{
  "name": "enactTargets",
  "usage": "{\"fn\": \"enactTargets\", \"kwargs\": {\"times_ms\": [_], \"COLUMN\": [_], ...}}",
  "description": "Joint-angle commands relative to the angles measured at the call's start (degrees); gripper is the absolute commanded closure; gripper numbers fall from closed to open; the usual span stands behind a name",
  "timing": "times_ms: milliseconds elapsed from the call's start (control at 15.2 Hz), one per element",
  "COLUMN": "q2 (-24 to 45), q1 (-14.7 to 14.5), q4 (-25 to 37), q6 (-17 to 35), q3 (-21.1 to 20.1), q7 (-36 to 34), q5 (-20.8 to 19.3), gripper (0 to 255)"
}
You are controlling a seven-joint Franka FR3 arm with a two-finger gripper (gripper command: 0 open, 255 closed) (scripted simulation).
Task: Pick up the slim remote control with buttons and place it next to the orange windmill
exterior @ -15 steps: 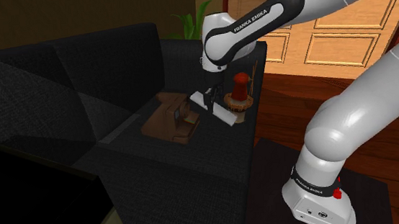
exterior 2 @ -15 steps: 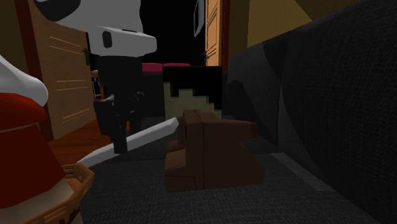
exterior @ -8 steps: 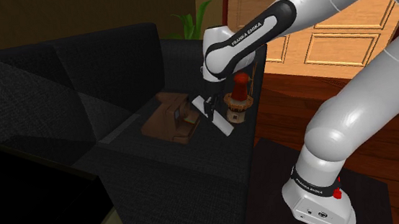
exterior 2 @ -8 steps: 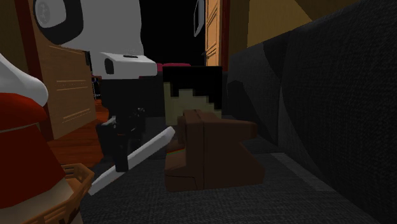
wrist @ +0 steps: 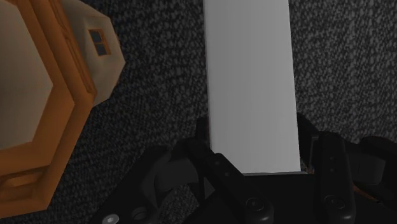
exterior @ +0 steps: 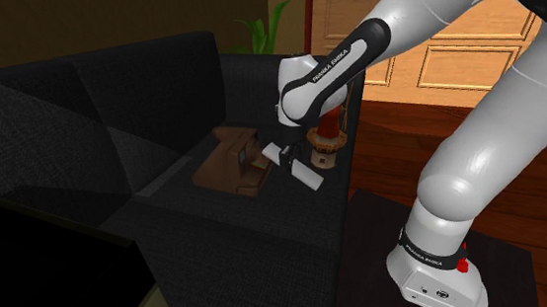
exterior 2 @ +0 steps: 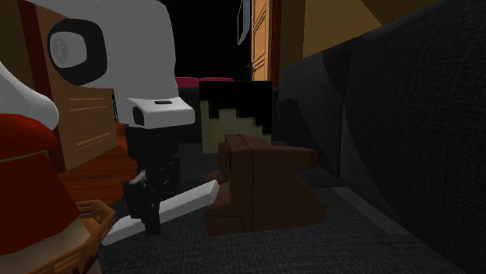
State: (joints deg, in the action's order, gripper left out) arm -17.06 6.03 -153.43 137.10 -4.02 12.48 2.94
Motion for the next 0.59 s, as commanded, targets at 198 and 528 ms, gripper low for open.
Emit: {"fn": "enactTargets", "kwargs": {"times_ms": [198,528], "q2": [0.8,0.8], "q1": [0.0,0.0], "q4": [-0.4,-0.4], "q6": [1.0,1.0], "q3": [-0.1,0.0], "q7": [0.0,0.1], "q5": [0.0,0.0], "gripper": [255,0]}}
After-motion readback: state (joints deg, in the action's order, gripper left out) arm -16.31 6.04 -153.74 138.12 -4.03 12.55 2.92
